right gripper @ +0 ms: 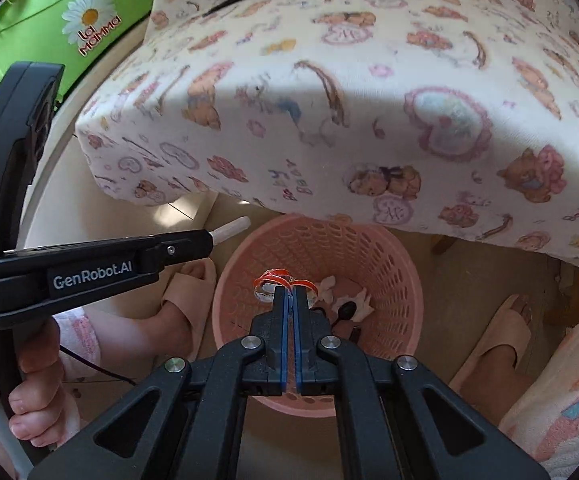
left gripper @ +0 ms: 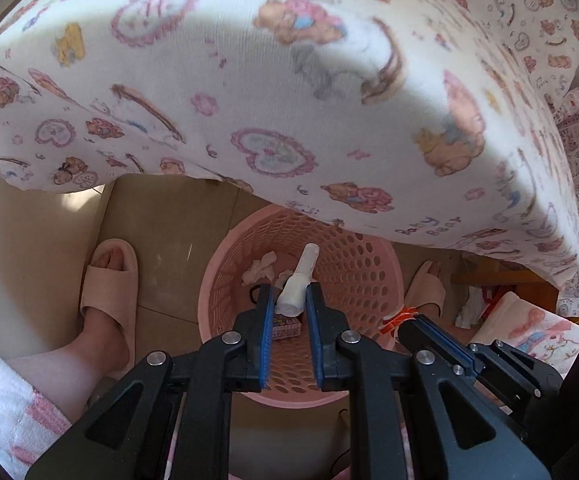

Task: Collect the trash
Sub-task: 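Carry the white tube and ribbon roll over the pink wastebasket, then open the left tool and the right tool above the wastebasket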

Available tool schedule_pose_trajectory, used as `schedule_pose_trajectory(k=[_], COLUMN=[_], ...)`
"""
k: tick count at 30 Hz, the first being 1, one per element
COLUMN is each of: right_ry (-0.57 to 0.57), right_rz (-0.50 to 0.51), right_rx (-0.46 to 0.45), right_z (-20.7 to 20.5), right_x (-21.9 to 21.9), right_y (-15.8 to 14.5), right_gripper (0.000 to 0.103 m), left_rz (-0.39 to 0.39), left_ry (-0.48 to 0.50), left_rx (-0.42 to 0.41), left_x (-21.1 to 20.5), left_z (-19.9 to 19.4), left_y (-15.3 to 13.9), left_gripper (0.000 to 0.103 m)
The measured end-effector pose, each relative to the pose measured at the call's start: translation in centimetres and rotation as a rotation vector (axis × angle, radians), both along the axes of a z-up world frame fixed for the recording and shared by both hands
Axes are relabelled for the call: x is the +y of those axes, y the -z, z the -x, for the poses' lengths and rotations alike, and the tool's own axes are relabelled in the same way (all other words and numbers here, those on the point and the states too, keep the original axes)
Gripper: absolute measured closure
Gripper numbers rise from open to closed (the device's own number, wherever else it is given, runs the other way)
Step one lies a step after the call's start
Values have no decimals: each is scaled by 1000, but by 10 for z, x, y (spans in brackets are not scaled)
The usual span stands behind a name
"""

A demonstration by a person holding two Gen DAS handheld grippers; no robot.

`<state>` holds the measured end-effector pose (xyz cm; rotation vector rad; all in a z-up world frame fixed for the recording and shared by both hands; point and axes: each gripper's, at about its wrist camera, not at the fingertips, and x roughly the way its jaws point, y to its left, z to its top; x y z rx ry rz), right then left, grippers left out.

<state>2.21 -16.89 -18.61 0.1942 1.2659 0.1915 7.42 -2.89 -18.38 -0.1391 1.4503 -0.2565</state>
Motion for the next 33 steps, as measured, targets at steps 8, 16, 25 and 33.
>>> schedule_pose_trajectory(k=[8,16,25,33], right_ry=[-23,25,73,95], right_rz=[63,3,-48,-2], right_rx=[187,367,379,360], right_z=[-11,-4,2,-4], right_x=[8,-6,-14,-15], right_y=[71,118,126,121], right_gripper=[100,100,100,91], left_rz=[-94,-52,-90,-165], left_ry=[25,29,37,65], left_rx=[111,251,252,159], left_x=[-10,-9,-14,-17], left_z=[1,6,10,7], left_y=[54,90,91,72], left_gripper=[88,88,88,75])
